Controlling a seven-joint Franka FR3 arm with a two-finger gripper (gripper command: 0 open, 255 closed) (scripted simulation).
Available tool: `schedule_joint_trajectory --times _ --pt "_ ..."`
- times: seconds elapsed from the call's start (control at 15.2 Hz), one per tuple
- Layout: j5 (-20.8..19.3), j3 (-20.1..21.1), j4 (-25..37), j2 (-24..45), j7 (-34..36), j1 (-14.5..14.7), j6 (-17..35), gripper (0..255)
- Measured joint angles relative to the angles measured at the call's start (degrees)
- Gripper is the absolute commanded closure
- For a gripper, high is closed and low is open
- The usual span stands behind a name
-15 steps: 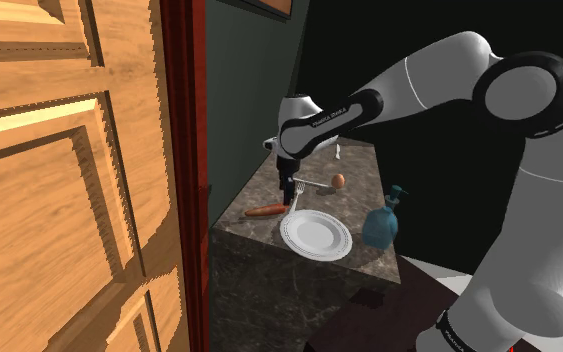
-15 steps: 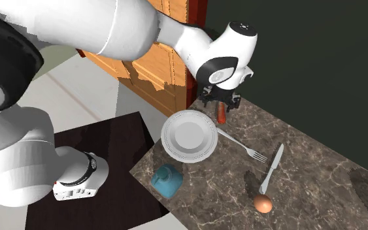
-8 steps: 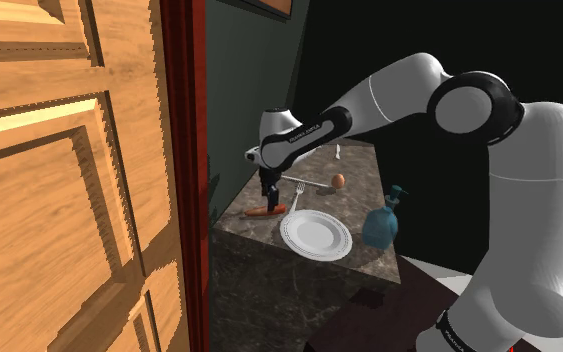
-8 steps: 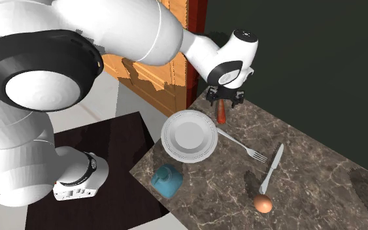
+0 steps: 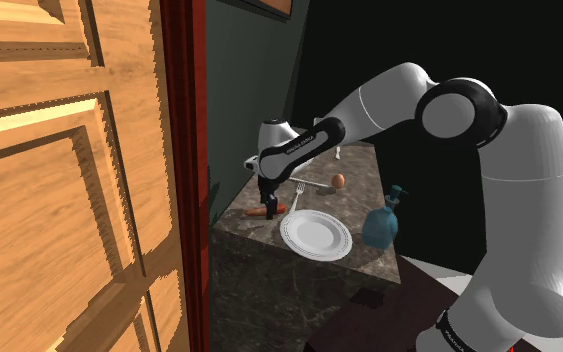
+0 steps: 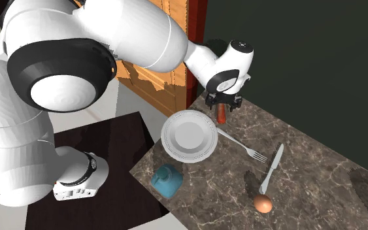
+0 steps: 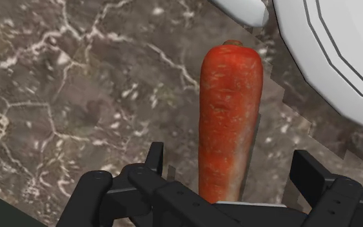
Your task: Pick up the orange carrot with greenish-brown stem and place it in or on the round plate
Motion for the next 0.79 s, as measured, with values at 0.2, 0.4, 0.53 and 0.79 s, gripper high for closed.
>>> schedule_joint_trajectory --times 0.2,0.4,0.53,0.79 --pt "0.0 0.0 0.1 0.1 0.0 0.0 0.1 0" --pt "0.0 0.0 0.1 0.1 0.0 0.0 0.1 255" --pt "0.0 0.0 0.1 0.1 0.0 0.0 0.1 255" --pt "0.0 0.0 0.1 0.1 0.0 0.0 0.1 255"
